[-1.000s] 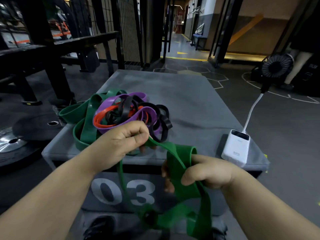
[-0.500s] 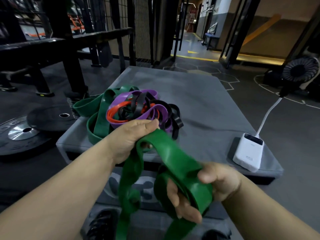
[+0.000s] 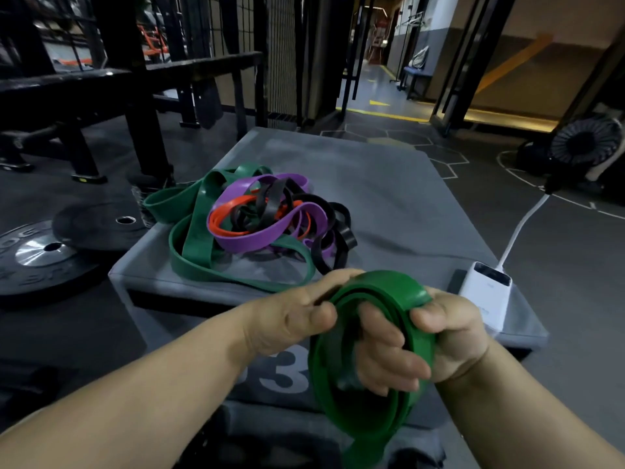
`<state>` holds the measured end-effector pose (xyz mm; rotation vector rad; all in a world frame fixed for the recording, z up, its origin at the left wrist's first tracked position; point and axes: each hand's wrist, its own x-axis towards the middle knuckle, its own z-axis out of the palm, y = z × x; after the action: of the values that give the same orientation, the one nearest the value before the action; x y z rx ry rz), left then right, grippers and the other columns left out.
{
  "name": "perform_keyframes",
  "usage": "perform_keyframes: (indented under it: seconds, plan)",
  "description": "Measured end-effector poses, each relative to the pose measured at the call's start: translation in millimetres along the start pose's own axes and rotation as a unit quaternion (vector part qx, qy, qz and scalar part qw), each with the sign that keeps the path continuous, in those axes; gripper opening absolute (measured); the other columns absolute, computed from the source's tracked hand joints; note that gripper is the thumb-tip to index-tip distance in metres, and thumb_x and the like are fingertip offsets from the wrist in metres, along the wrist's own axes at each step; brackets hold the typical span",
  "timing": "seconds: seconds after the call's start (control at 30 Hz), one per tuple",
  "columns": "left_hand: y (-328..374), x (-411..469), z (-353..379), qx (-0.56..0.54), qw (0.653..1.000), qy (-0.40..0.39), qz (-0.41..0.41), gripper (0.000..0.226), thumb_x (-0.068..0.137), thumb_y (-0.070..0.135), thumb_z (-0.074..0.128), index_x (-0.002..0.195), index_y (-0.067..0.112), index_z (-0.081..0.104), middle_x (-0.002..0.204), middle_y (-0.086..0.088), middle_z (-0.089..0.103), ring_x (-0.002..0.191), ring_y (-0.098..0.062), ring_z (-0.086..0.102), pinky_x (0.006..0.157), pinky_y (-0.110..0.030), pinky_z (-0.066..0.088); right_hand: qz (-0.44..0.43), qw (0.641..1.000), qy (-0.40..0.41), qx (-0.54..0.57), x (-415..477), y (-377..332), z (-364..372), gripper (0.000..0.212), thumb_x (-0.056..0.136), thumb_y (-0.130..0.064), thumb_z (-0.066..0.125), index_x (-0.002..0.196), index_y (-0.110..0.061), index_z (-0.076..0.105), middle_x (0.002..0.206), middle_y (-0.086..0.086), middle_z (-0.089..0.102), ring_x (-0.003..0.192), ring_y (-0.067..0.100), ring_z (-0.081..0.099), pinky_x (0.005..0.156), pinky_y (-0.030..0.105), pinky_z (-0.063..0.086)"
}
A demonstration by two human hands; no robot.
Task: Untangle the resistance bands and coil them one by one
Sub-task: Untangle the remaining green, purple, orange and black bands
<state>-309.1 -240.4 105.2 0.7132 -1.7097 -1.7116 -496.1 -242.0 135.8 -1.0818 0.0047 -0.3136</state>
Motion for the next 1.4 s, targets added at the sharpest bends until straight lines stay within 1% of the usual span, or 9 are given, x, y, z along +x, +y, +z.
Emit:
perform_keyframes:
  seconds: [0.13, 0.33, 0.53, 0.63, 0.83, 1.0, 1.13, 1.3, 1.4]
  plan:
    - [6.8, 6.0, 4.5, -0.054, 0.998, 0.022, 0.012, 0.087, 0.057, 0.064, 0.081, 0.121, 0.016, 0.05, 0.114, -0.016, 0.053, 0.108, -0.026, 0.05, 0.094, -0.037, 0.043, 0.014, 1.0, -0.013, -0.009, -5.5, 1.3, -7.0, 0.024, 0.088, -0.028, 0.06, 0.098, -0.006, 0.061, 0.084, 0.007, 0.071, 0.069, 0.016, 0.065, 0.067, 0.036, 0.041]
    - [17.6, 1.7, -10.4, 0.008, 0.998, -0.048, -0.03, 0.089, 0.055, 0.045, 0.09, 0.126, 0.012, 0.048, 0.119, -0.009, 0.061, 0.115, -0.023, 0.058, 0.094, -0.04, 0.048, 0.035, 0.999, -0.014, -0.037, -15.9, -2.5, -15.1, 0.025, 0.087, -0.027, 0.063, 0.098, -0.005, 0.063, 0.089, 0.01, 0.071, 0.068, 0.017, 0.068, 0.058, 0.037, 0.036]
    - [26.2, -1.9, -19.4, 0.116, 0.993, -0.006, -0.023, 0.089, 0.048, 0.051, 0.089, 0.125, 0.021, 0.058, 0.125, -0.005, 0.065, 0.119, -0.023, 0.06, 0.1, -0.046, 0.048, 0.04, 0.998, -0.014, -0.051, -19.4, -4.7, -18.9, 0.025, 0.085, -0.027, 0.063, 0.095, -0.004, 0.064, 0.075, 0.004, 0.071, 0.092, 0.031, 0.067, 0.095, 0.052, 0.039]
    - [30.1, -4.6, -22.5, 0.114, 0.993, 0.024, 0.002, 0.083, 0.048, 0.046, 0.091, 0.118, 0.012, 0.063, 0.116, -0.007, 0.069, 0.112, -0.025, 0.064, 0.095, -0.041, 0.052, 0.048, 0.998, -0.027, -0.043, -18.9, -4.0, -20.2, 0.026, 0.087, -0.026, 0.063, 0.098, -0.002, 0.063, 0.077, 0.005, 0.071, 0.098, 0.033, 0.066, 0.102, 0.055, 0.035]
    - [23.8, -1.1, -13.1, 0.083, 0.993, 0.062, 0.048, 0.048, 0.067, 0.03, 0.072, 0.109, 0.01, 0.061, 0.098, -0.001, 0.066, 0.094, -0.016, 0.064, 0.082, -0.027, 0.051, 0.025, 0.999, -0.024, -0.012, -13.9, -4.8, -20.9, 0.03, 0.085, -0.027, 0.065, 0.103, -0.003, 0.059, 0.086, 0.007, 0.07, 0.082, 0.024, 0.069, 0.087, 0.045, 0.047]
    - [16.7, 8.7, -6.3, -0.027, 0.985, 0.134, 0.109, 0.037, 0.07, 0.028, 0.066, 0.102, 0.012, 0.059, 0.081, -0.004, 0.06, 0.071, -0.015, 0.058, 0.066, -0.024, 0.05, 0.013, 0.999, -0.036, 0.006, -12.7, 0.8, -26.0, 0.036, 0.081, -0.01, 0.074, 0.111, -0.001, 0.056, 0.114, 0.017, 0.056, 0.098, 0.026, 0.064, 0.099, 0.053, 0.044]
    - [11.0, 13.4, -3.9, -0.052, 0.98, 0.156, 0.115, 0.031, 0.069, 0.03, 0.069, 0.095, 0.015, 0.063, 0.081, -0.006, 0.057, 0.066, -0.014, 0.055, 0.062, -0.022, 0.048, -0.017, 0.999, -0.001, -0.032, -20.6, 0.5, -32.1, 0.022, 0.088, -0.013, 0.065, 0.108, -0.004, 0.062, 0.107, 0.014, 0.064, 0.105, 0.032, 0.063, 0.102, 0.056, 0.038]
    - [-10.3, 16.3, -1.4, -0.042, 0.997, 0.061, 0.0, 0.1, 0.055, 0.071, 0.078, 0.126, 0.005, 0.054, 0.103, -0.002, 0.065, 0.093, -0.016, 0.061, 0.08, -0.025, 0.048, -0.105, 0.994, 0.012, 0.03, -22.2, -14.8, -29.7, 0.025, 0.096, -0.008, 0.053, 0.116, 0.006, 0.055, 0.097, 0.019, 0.067, 0.106, 0.041, 0.061, 0.103, 0.057, 0.038]
    - [-24.1, 11.1, 4.5, 0.069, 0.996, -0.008, -0.054, 0.073, 0.073, 0.072, 0.062, 0.126, 0.023, 0.05, 0.112, 0.017, 0.064, 0.108, -0.002, 0.059, 0.094, -0.029, 0.046, -0.149, 0.986, 0.029, 0.075, -26.6, -23.7, -26.1, 0.028, 0.097, -0.011, 0.053, 0.119, 0.006, 0.053, 0.092, 0.017, 0.065, 0.088, 0.032, 0.065, 0.099, 0.06, 0.041]
